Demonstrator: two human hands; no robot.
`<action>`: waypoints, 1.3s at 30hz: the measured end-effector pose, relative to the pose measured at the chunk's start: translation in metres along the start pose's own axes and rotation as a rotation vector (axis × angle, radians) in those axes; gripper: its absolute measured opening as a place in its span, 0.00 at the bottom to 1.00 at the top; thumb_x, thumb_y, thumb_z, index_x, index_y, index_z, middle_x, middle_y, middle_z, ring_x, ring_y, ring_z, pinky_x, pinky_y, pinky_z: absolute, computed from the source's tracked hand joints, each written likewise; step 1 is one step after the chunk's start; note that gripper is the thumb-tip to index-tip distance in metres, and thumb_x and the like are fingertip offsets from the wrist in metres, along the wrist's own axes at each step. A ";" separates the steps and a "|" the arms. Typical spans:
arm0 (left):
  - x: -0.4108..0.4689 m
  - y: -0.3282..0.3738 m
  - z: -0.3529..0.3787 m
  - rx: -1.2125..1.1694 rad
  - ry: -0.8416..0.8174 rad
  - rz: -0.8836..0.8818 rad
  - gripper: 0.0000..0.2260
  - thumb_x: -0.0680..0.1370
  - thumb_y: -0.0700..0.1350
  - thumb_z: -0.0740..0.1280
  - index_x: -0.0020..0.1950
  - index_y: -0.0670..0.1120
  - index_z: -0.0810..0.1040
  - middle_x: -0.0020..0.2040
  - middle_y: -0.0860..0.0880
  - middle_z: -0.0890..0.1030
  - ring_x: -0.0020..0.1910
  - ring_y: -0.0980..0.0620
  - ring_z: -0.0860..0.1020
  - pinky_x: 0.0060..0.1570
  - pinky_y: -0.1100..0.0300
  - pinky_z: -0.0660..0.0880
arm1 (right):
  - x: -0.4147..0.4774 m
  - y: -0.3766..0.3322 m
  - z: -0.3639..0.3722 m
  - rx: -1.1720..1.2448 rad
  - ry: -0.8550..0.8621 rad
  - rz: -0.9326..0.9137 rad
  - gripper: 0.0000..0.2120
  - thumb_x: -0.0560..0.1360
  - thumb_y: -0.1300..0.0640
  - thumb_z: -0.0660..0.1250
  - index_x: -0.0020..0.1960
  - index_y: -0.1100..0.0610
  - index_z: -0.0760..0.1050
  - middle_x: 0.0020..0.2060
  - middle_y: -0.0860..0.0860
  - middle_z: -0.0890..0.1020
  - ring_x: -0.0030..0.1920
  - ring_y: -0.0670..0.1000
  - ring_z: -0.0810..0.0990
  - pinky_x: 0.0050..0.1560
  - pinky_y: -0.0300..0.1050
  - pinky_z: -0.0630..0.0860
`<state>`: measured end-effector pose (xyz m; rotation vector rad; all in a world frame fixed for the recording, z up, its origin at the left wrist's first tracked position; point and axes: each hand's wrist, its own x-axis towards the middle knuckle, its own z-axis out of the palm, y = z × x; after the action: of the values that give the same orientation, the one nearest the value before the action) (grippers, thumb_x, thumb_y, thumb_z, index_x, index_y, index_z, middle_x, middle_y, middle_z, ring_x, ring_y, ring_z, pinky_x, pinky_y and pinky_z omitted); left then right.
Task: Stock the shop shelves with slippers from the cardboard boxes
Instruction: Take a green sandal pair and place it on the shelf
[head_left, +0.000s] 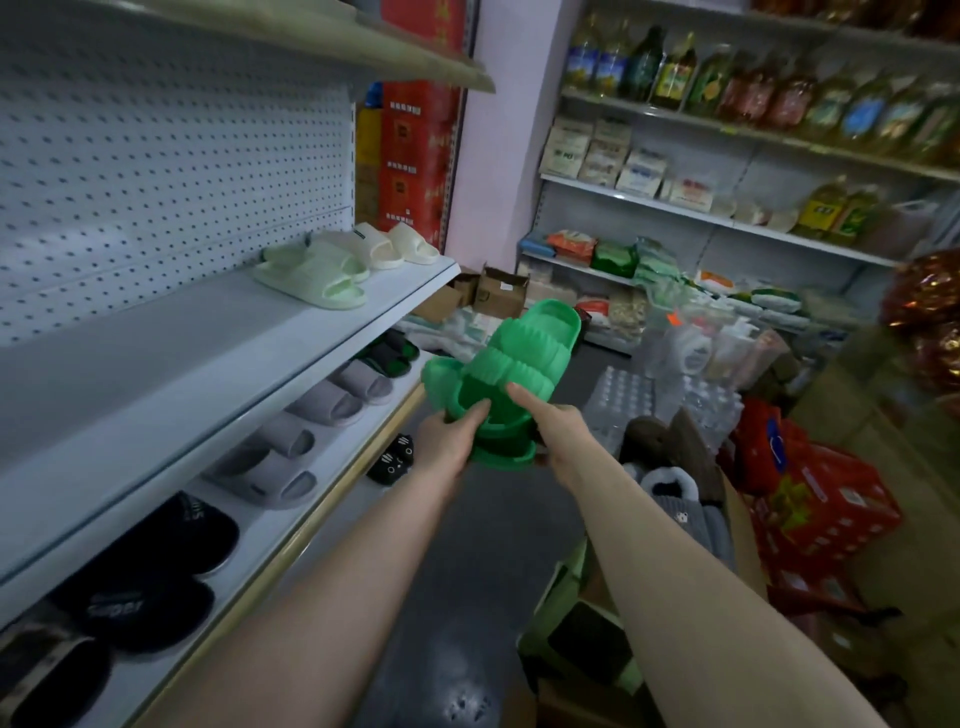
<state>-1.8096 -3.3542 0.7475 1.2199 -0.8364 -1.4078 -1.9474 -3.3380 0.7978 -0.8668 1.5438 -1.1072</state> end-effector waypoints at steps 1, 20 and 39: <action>-0.003 0.010 -0.006 0.042 0.002 0.026 0.16 0.63 0.59 0.78 0.43 0.50 0.82 0.45 0.47 0.85 0.45 0.47 0.84 0.50 0.52 0.81 | 0.003 -0.002 0.009 0.013 0.009 -0.013 0.19 0.70 0.45 0.76 0.51 0.59 0.79 0.39 0.49 0.84 0.35 0.45 0.83 0.29 0.35 0.75; 0.093 0.089 -0.195 0.178 0.564 0.340 0.21 0.77 0.32 0.64 0.65 0.50 0.66 0.53 0.52 0.73 0.49 0.52 0.75 0.50 0.52 0.78 | 0.139 -0.050 0.192 -0.128 -0.145 -0.096 0.15 0.78 0.62 0.60 0.63 0.54 0.72 0.53 0.59 0.79 0.48 0.59 0.81 0.40 0.52 0.81; 0.195 0.099 -0.267 0.195 1.014 0.114 0.28 0.74 0.47 0.66 0.72 0.54 0.63 0.62 0.44 0.76 0.60 0.42 0.75 0.62 0.46 0.74 | 0.258 -0.067 0.347 -0.504 -0.598 -0.213 0.22 0.74 0.60 0.72 0.67 0.59 0.74 0.55 0.61 0.82 0.52 0.61 0.82 0.51 0.56 0.82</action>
<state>-1.5137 -3.5321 0.7321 1.7485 -0.3060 -0.4677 -1.6713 -3.6752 0.7545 -1.5699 1.2414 -0.5110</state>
